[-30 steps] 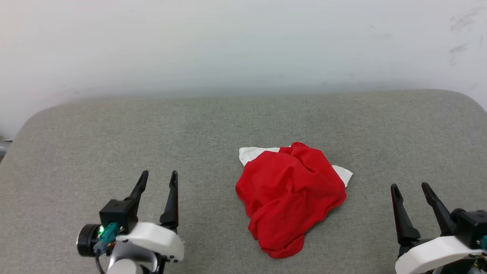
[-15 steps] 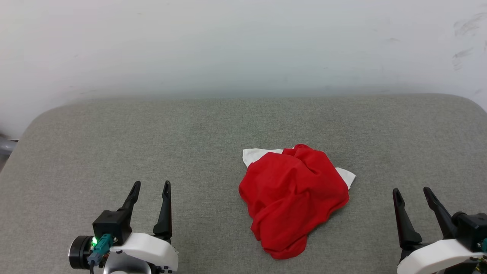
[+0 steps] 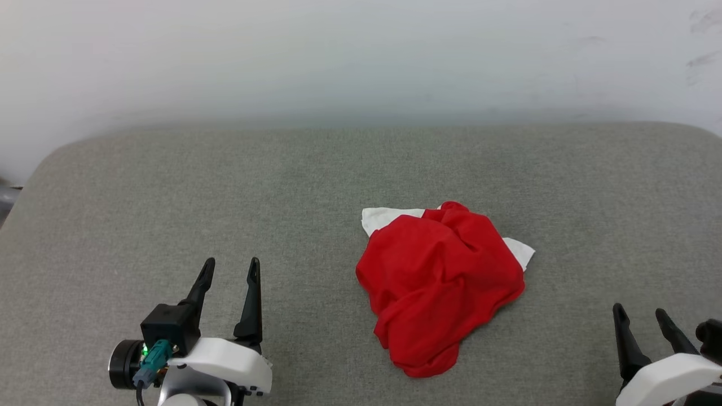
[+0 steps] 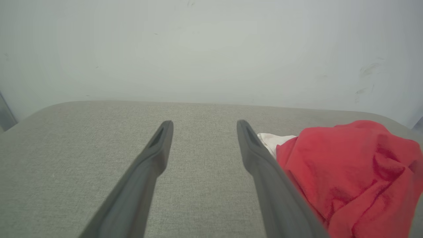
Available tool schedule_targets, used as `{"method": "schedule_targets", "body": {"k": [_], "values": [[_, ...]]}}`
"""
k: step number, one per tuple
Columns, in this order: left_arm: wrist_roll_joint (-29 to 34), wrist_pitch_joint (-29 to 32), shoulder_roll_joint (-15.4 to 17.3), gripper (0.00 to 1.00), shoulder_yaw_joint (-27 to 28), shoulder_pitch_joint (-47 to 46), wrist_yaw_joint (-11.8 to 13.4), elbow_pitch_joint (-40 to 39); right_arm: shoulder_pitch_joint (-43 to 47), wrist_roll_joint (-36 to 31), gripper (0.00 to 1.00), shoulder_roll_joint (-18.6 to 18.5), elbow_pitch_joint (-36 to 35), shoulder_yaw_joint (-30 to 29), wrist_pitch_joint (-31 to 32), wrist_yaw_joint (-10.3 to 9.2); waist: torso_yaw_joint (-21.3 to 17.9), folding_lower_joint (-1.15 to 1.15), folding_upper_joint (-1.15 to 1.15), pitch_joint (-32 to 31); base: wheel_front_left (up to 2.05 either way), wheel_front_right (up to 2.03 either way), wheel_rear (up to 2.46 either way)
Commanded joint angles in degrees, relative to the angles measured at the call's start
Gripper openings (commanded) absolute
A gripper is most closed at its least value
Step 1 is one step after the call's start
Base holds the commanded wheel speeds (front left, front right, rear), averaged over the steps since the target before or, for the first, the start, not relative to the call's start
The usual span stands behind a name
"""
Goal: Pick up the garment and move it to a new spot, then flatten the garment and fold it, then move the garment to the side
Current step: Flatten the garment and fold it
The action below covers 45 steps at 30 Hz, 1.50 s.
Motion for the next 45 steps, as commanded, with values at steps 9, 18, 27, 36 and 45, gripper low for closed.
{"method": "schedule_targets", "body": {"k": [9,18,27,36,45], "values": [[0.4,-0.8,-1.0,1.00,-0.6,-3.3,-0.1,-0.6,-11.5,1.9,1.00,-0.1,9.6,-2.4,14.7,-0.02,2.2,0.00,0.00,5.2,0.00,0.00,0.00],[0.9,-1.5,-2.4,1.00,-1.3,-8.1,-1.5,-0.1,-26.0,2.2,1.00,-4.8,17.7,2.5,26.7,-0.02,5.1,0.00,0.00,11.5,0.00,0.00,0.00],[1.3,-2.0,-4.0,1.00,-1.5,-11.3,-3.1,2.1,-31.1,5.2,1.00,-8.5,27.1,11.3,31.2,-0.02,7.2,0.00,0.00,15.5,0.00,0.00,0.00],[1.8,-2.1,-4.5,1.00,-0.2,-10.4,-3.9,3.6,-30.4,7.5,0.00,-11.5,27.7,14.0,31.1,-0.04,6.0,0.00,0.00,13.7,0.00,0.00,0.00],[1.9,-2.0,-4.8,1.00,0.5,-8.4,-4.0,4.1,-25.6,3.6,0.00,-12.7,13.1,1.6,25.2,-0.04,3.7,0.00,0.00,9.7,0.00,0.00,0.00]]}}
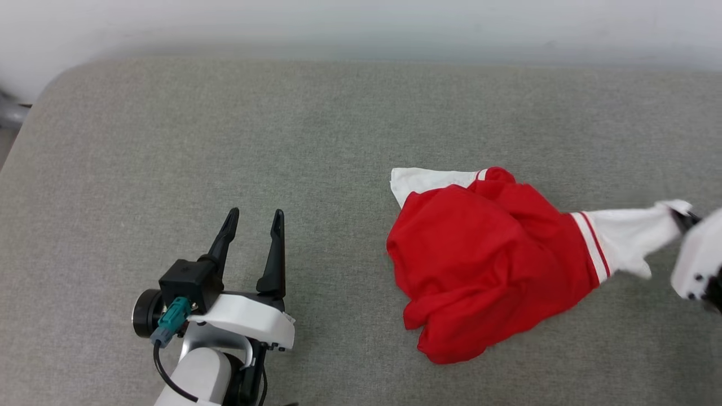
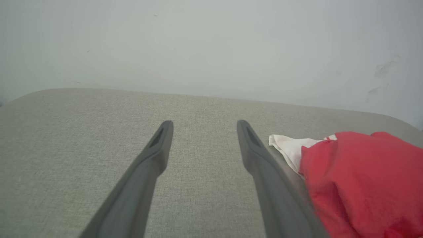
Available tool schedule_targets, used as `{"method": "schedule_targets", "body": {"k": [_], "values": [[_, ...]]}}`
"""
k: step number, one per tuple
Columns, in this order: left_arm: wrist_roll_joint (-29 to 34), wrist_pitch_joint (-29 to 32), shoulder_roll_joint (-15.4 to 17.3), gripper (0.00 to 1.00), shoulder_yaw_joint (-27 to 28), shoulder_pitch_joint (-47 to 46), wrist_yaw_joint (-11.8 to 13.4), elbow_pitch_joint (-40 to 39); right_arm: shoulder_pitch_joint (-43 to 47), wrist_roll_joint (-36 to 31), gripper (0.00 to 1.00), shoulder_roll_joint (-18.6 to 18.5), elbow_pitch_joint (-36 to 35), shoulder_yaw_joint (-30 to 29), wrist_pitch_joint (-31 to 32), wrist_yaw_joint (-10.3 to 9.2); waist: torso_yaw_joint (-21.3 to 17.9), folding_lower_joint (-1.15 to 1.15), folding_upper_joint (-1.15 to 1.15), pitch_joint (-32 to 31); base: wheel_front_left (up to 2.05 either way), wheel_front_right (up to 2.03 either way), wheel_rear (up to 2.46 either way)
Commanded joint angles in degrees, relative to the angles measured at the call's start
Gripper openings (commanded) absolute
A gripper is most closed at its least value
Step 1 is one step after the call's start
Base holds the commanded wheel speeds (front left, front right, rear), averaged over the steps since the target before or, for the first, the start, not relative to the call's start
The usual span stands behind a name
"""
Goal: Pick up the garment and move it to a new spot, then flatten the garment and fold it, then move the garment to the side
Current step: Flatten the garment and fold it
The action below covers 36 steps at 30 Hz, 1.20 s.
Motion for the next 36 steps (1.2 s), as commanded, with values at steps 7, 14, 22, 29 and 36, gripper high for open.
{"method": "schedule_targets", "body": {"k": [7,14,22,29,36], "values": [[-0.1,-0.1,-0.1,1.00,0.4,1.5,0.2,0.2,15.2,-2.4,0.00,7.9,-9.1,-13.1,2.6,-0.05,-1.2,0.00,0.00,-1.3,0.00,0.00,0.00],[-0.4,-0.1,0.5,1.00,0.7,2.2,0.4,0.7,22.0,-1.6,1.00,12.1,-6.5,-15.5,-0.6,-0.05,-1.7,0.00,0.00,-2.2,0.00,0.00,0.00],[-0.9,0.6,1.4,1.00,0.9,3.4,0.9,0.8,20.1,-1.3,1.00,13.1,-9.1,-14.6,-21.4,-0.05,-2.3,0.00,0.00,-3.9,0.00,0.00,0.00],[-1.4,1.9,2.3,1.00,1.4,5.2,1.9,0.3,22.5,-1.0,1.00,13.1,-11.9,-7.8,-32.0,-0.05,-3.2,0.00,0.00,-6.4,0.00,0.00,0.00],[-1.4,5.7,3.8,1.00,0.9,5.9,2.3,-0.7,25.9,-1.9,1.00,13.1,-16.3,-0.4,-33.3,-0.05,-4.4,0.00,0.00,-8.3,0.00,0.00,0.00]]}}
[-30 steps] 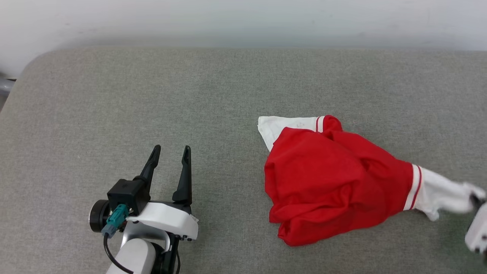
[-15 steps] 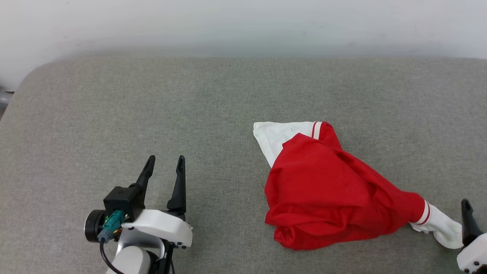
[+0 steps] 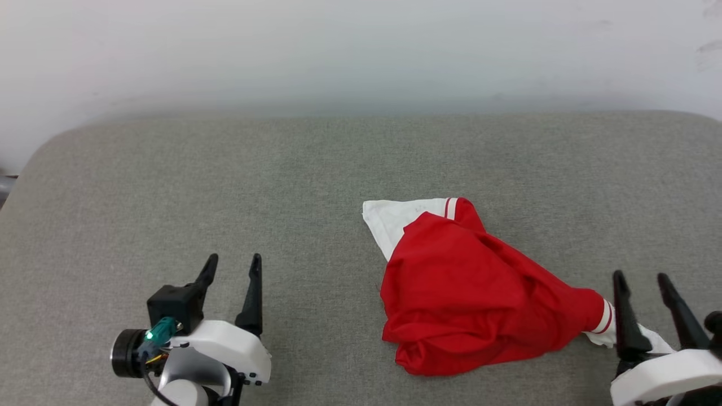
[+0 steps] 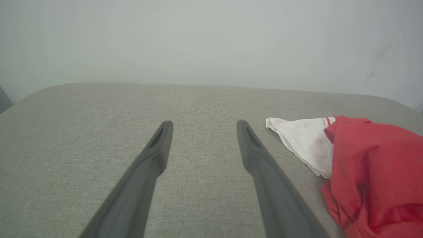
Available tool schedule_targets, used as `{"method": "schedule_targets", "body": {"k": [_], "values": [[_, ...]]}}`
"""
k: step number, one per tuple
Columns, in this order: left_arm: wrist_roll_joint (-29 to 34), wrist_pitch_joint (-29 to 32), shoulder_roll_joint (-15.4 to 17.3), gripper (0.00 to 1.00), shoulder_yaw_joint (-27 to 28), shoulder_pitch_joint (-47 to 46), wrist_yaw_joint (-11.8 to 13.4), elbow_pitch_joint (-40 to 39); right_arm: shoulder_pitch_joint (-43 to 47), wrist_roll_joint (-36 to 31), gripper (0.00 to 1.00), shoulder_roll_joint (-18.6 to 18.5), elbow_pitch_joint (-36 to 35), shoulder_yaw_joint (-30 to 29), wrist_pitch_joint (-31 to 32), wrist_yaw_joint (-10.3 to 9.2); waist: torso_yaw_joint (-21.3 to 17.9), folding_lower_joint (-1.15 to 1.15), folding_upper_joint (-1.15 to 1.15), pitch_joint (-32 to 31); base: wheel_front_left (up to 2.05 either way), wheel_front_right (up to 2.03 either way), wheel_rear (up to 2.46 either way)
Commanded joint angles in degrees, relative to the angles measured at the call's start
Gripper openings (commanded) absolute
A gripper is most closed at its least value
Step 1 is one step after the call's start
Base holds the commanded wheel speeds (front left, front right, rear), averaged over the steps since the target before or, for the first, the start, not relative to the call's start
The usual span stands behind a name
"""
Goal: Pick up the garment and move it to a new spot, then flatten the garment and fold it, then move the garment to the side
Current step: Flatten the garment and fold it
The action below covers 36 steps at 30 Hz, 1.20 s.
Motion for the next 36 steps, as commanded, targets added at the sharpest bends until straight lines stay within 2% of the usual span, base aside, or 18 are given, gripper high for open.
{"method": "schedule_targets", "body": {"k": [1,13,18,26,27,28,29,32,36], "values": [[-0.1,0.5,0.0,1.00,-0.2,-0.2,-0.2,-0.3,0.8,0.0,1.00,0.1,-0.6,0.3,0.0,-0.04,-0.5,0.00,0.00,-0.4,0.00,0.00,0.00],[-0.9,18.9,-1.0,1.00,-9.4,-11.1,-6.5,-0.3,1.7,-0.8,1.00,0.1,-7.4,9.3,1.9,-0.05,-5.4,0.00,0.00,0.8,0.00,0.00,0.00],[-1.1,27.2,-1.6,1.00,-13.3,-16.1,-9.5,3.2,1.2,0.3,1.00,0.1,-7.5,10.5,2.2,-0.04,-7.0,0.00,0.00,2.6,0.00,0.00,0.00],[-2.5,38.9,-1.5,1.00,-17.7,-21.2,-12.4,8.7,0.7,2.4,1.00,0.1,-6.2,10.4,1.4,-0.04,-8.2,0.00,0.00,5.3,0.00,0.00,0.00],[-2.4,39.7,-1.2,0.74,-18.1,-21.8,-12.7,8.9,0.5,2.6,1.00,0.1,-6.0,10.4,1.3,-0.04,-8.2,0.00,0.00,5.6,0.00,0.00,0.00],[-2.5,40.1,-1.1,0.31,-18.3,-22.4,-12.8,9.1,0.2,2.7,1.00,0.1,-5.9,10.4,1.0,-0.04,-8.2,0.00,0.00,6.0,0.00,0.00,0.00],[-2.5,40.5,-0.9,0.00,-18.6,-22.9,-13.0,9.5,-0.2,3.2,1.00,0.1,-5.7,10.5,0.9,-0.04,-8.2,0.00,0.00,6.3,0.00,0.00,0.00],[-1.8,38.8,-0.3,0.00,-18.3,-24.0,-13.0,9.5,-0.4,3.8,1.00,0.1,-5.1,10.7,0.3,-0.04,-8.2,0.00,0.00,6.9,0.00,0.00,0.00],[-0.6,34.7,1.2,0.00,-16.8,-24.1,-11.3,7.2,-0.5,4.0,1.00,0.1,-4.4,10.1,0.0,-0.04,-7.7,0.00,0.00,6.9,0.00,0.00,0.00]]}}
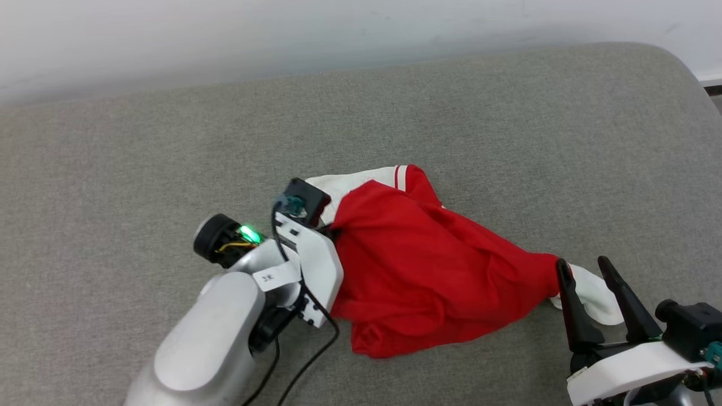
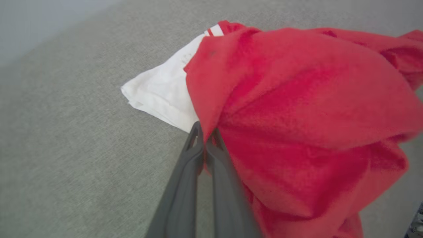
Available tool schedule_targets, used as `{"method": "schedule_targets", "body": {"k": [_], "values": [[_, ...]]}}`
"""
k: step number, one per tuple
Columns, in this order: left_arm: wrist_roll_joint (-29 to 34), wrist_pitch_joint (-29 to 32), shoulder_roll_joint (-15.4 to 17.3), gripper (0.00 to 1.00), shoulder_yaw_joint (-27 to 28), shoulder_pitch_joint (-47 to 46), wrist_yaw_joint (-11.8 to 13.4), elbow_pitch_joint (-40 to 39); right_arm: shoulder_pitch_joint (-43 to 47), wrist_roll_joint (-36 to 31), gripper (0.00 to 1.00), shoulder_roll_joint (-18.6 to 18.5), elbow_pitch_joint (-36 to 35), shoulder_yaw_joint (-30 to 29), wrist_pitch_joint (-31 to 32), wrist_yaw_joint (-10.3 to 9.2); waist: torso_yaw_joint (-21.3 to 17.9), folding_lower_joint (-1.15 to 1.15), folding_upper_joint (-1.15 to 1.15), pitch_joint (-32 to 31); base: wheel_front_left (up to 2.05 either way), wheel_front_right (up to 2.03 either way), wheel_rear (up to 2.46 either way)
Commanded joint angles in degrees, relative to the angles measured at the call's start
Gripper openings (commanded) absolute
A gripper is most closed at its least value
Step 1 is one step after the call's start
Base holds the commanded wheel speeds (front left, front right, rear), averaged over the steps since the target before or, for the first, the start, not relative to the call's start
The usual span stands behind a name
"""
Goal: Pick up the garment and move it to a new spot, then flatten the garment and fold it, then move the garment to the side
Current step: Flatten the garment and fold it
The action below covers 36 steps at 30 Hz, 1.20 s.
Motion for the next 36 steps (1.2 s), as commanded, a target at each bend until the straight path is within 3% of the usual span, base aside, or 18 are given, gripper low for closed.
{"method": "schedule_targets", "body": {"k": [1,7,14,20,27,28,29,36], "values": [[0.5,-1.1,0.7,0.00,0.7,0.4,0.7,-1.2,-0.4,0.3,1.00,0.1,0.2,-0.3,-0.3,-0.04,0.4,0.00,0.00,-0.3,0.00,0.00,0.00],[0.5,-3.5,4.6,0.00,2.9,8.7,5.0,-9.8,0.9,0.5,1.00,0.1,0.9,-1.5,0.1,-0.04,2.7,0.00,0.00,-2.1,0.00,0.00,0.00],[-1.7,-1.9,7.2,0.00,3.7,23.6,10.5,-19.5,1.8,-0.3,1.00,0.1,-0.1,-2.7,0.9,-0.04,5.9,0.00,0.00,-4.6,0.00,0.00,0.00],[-5.1,-0.3,6.3,0.00,2.4,34.7,13.5,-22.2,2.9,-1.0,1.00,0.1,-1.5,-3.1,2.1,-0.04,7.8,0.00,0.00,-6.7,0.00,0.00,0.00],[-8.4,-0.7,3.8,0.00,0.5,40.7,13.5,-20.1,4.0,-1.6,1.00,0.1,-3.0,-3.0,3.6,-0.04,8.3,0.00,0.00,-8.3,0.00,0.00,0.00],[-8.8,-0.8,3.5,0.31,0.3,40.9,13.4,-19.6,4.1,-1.7,1.00,0.1,-3.2,-3.0,3.8,-0.04,8.3,0.00,0.00,-8.5,0.00,0.00,0.00],[-8.9,-1.1,3.2,1.00,0.3,40.9,13.2,-19.5,4.1,-1.8,1.00,0.1,-3.5,-3.0,3.9,-0.04,8.2,0.00,0.00,-8.7,0.00,0.00,0.00],[-5.4,-7.9,3.1,1.00,2.2,37.4,14.2,-21.7,5.3,-2.2,1.00,0.1,-5.1,-3.2,4.7,-0.04,7.2,0.00,0.00,-10.1,0.00,0.00,0.00]]}}
